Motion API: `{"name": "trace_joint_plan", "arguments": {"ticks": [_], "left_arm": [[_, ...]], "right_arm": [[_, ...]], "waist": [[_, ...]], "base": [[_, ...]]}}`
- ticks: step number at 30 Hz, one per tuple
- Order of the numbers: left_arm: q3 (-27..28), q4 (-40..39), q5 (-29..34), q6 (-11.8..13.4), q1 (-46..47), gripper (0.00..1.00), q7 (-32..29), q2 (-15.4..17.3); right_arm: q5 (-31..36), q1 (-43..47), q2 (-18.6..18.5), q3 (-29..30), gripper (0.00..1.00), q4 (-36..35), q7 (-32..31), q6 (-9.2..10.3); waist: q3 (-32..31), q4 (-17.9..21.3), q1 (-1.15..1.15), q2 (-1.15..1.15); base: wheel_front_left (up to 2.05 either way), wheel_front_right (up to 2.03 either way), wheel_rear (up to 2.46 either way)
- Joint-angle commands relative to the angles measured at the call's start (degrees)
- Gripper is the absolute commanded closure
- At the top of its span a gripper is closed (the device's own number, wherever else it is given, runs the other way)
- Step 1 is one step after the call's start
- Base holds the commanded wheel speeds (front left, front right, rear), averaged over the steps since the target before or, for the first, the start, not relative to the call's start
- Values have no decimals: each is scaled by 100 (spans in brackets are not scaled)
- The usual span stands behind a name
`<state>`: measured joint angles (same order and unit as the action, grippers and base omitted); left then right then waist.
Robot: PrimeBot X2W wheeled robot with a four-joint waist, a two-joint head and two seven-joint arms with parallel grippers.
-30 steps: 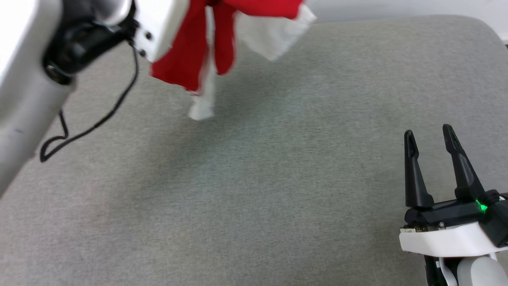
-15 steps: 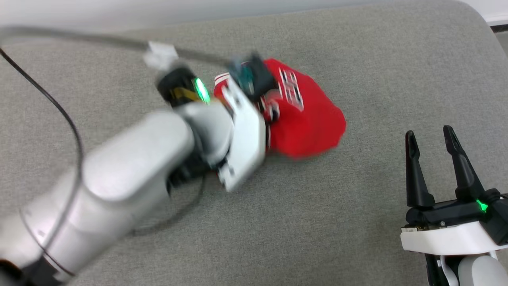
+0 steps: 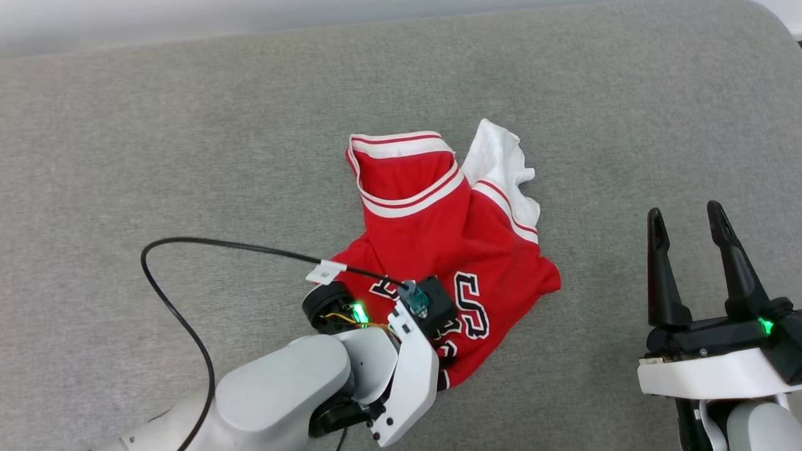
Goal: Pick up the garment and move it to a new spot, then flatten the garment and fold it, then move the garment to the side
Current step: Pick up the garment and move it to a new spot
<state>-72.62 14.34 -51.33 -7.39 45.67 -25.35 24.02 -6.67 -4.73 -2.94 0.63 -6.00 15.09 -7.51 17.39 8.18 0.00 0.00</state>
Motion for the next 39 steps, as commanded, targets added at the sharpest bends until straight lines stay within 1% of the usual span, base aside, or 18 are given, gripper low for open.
{"name": "trace_joint_plan", "arguments": {"ticks": [1, 5, 8, 12, 15, 18, 19, 20, 21, 22, 25, 28, 29, 32, 34, 36, 39], "left_arm": [[-72, 142, 165, 2, -118, 0, 180, -8], [201, 130, 396, 159, 20, 0, 898, -100], [435, -36, 584, 431, 34, 0, 1469, -99], [792, -233, 873, 964, -53, 0, 2264, -13], [1085, -300, 1056, 1446, -166, 0, 2884, 22], [1393, -257, 1312, 2008, -261, 0, 3534, 101], [1484, -242, 1347, 2157, -327, 0, 3672, 117], [1484, -242, 1347, 2157, -327, 0, 3672, 117], [1689, -224, 1397, 2469, -468, 0, 3864, 144], [1689, -224, 1397, 2469, -468, 0, 3864, 144], [2003, -242, 1532, 2887, -711, 0, 4016, 222], [2394, -345, 1639, 3175, -1043, 0, 4055, 265], [2618, -461, 1757, 3290, -1132, 0, 4061, 279], [3153, -719, 2065, 3481, -1656, 0, 4053, 255], [3495, -843, 2307, 3522, -1977, 0, 4053, 226], [3819, -968, 2513, 3514, -2304, 0, 4054, 145], [4232, -1115, 2827, 3412, -2793, 0, 4055, 3]], "right_arm": [[48, -22, 11, 7, 0, 21, 12, 4], [92, 98, 11, 16, 0, 68, 12, 4], [107, 171, 11, 44, 0, 117, 12, 4], [139, 287, 11, 91, 0, 159, 12, 4], [149, 348, 11, 97, 0, 186, 12, 4], [164, 376, 10, 111, 0, 212, 12, 4], [179, 374, 11, 103, 0, 217, 12, 4], [179, 374, 11, 103, 0, 217, 12, 4], [201, 393, 10, 112, 0, 240, 12, 4], [201, 393, 10, 112, 0, 240, 12, 4], [211, 428, 11, 133, 0, 269, 12, 4], [218, 463, 10, 157, 0, 299, 12, 4], [219, 479, 10, 154, 0, 308, 12, 4], [211, 513, 10, 161, 0, 329, 12, 4], [197, 529, 10, 168, 0, 340, 12, 4], [180, 570, 10, 176, 0, 360, 12, 4], [160, 612, 10, 173, 0, 372, 12, 4]], "waist": [[-56, -64, 0, 0], [-220, -166, 0, 0], [-378, -242, 0, 0], [-558, -354, 0, 0], [-652, -435, 0, 0], [-709, -523, 0, 0], [-726, -546, 0, 0], [-726, -546, 0, 0], [-761, -590, 0, 0], [-761, -590, 0, 0], [-817, -642, 0, 0], [-868, -684, 0, 0], [-878, -693, 0, 0], [-919, -712, 0, 0], [-954, -720, 0, 0], [-987, -723, 0, 0], [-1039, -723, 0, 0]], "base": [[0, 0, 0], [0, 0, 0], [0, 0, 0], [0, 0, 0], [0, 0, 0], [0, 0, 0], [0, 0, 0], [0, 0, 0], [0, 0, 0], [0, 0, 0], [0, 0, 0], [0, 0, 0], [0, 0, 0], [0, 0, 0], [0, 0, 0], [0, 0, 0], [0, 0, 0]]}}
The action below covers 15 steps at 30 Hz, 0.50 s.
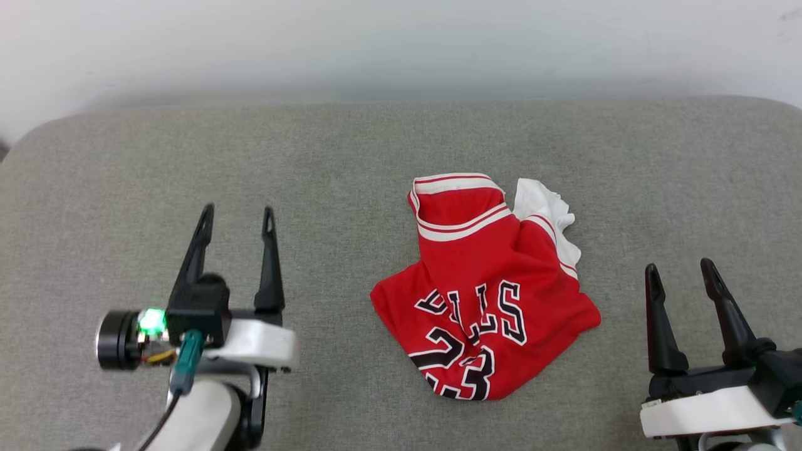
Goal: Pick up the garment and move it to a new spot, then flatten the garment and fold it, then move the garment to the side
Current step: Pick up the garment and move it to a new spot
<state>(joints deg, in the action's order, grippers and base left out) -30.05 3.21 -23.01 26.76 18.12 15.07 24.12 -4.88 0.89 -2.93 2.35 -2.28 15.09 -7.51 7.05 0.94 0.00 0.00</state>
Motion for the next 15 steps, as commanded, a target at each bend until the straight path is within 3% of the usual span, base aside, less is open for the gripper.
{"name": "trace_joint_plan", "arguments": {"ticks": [1, 15], "left_arm": [[99, -53, 86, -43, -177, 0, 13, -74], [1444, -129, 1035, -889, -1618, 0, 14, -1046]], "right_arm": [[-35, 65, 9, 7, 0, 4, 12, 4], [-373, 373, 9, -10, 0, 60, 12, 4]], "waist": [[-24, 1, 0, 0], [-326, 7, 0, 0]], "base": [[0, 0, 0], [0, 0, 0]]}}
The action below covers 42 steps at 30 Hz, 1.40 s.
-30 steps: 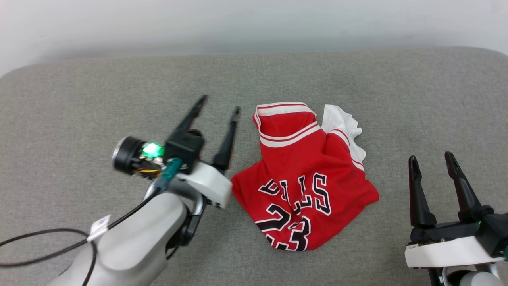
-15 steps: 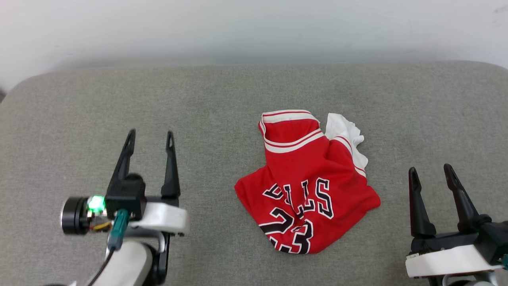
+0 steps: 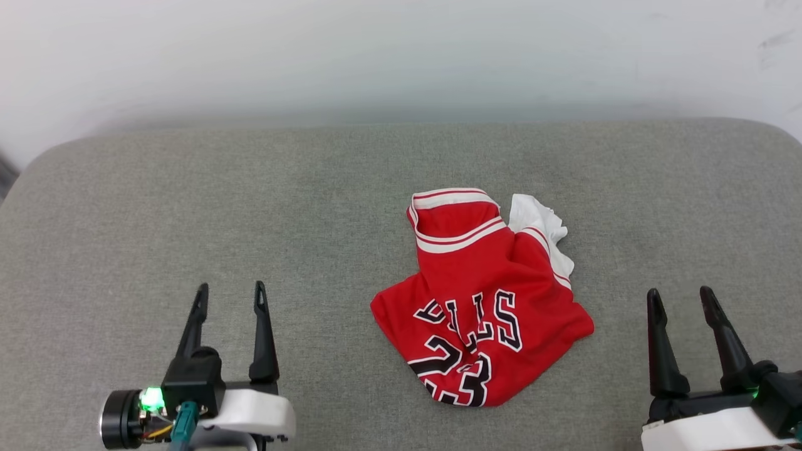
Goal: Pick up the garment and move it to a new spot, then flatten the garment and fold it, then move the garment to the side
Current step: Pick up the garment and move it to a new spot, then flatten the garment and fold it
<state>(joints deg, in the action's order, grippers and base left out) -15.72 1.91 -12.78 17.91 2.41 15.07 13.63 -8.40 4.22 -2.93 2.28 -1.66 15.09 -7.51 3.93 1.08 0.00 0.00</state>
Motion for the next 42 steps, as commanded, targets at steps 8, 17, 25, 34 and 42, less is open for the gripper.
{"name": "trace_joint_plan", "arguments": {"ticks": [8, 17, 25, 34, 42], "left_arm": [[427, 137, 344, -483, -443, 0, 14, -422], [774, 232, 608, -862, -666, 0, 15, -707], [981, 283, 766, -1080, -689, 0, 15, -842], [1100, 312, 888, -1225, -607, 0, 15, -946], [1204, 284, 940, -1279, -365, 0, 15, -994]], "right_arm": [[-179, 291, 9, -66, 0, 36, 12, 4], [-293, 432, 9, -139, 0, 75, 12, 4], [-306, 412, 9, -175, 0, 100, 12, 4], [-132, 181, 9, -42, 0, -21, 12, 4], [640, -1145, -49, 163, 0, -486, 11, 4]], "waist": [[-214, -46, 0, 0], [-311, -71, 0, 0], [-304, -68, 0, 0], [-219, -78, 0, 0], [84, -107, 0, 0]], "base": [[0, 0, 0], [0, 0, 0], [0, 0, 0], [0, 0, 0], [0, 0, 0]]}}
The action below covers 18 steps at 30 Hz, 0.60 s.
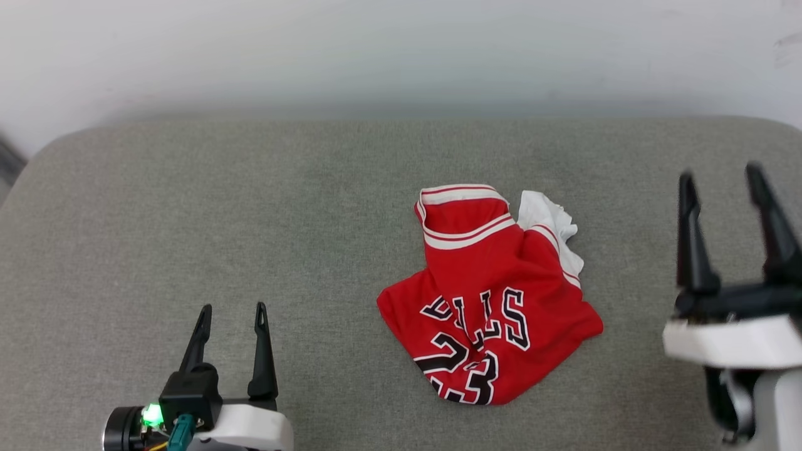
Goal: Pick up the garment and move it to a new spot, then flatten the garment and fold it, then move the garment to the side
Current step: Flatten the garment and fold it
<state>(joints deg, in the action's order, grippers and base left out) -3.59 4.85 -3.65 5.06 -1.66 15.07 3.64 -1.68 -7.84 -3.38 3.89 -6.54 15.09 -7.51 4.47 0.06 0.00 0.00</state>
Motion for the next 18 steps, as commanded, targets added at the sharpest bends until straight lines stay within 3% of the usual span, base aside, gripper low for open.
{"name": "trace_joint_plan", "arguments": {"ticks": [1, 6, 12, 18], "left_arm": [[6, -19, 40, -2, 81, 0, 14, -1], [114, -113, 35, -17, 289, 0, 15, -17], [222, -254, 78, -47, 497, 0, 15, -30], [230, -386, 109, -95, 733, 0, 15, -46]], "right_arm": [[-4, -180, -79, 1, 0, -30, 12, 4], [74, -1346, -629, -217, 0, 74, 12, 4], [-157, -2650, -1493, -905, 0, 853, -99, 4], [-1139, -3839, -2490, -2207, 0, 1625, -1899, 5]], "waist": [[83, -10, 0, 0], [404, -19, 0, 0], [784, -29, 0, 0], [1193, -106, 0, 0]], "base": [[0, 0, 0], [0, 0, 0], [0, 0, 0], [0, 0, 0]]}}
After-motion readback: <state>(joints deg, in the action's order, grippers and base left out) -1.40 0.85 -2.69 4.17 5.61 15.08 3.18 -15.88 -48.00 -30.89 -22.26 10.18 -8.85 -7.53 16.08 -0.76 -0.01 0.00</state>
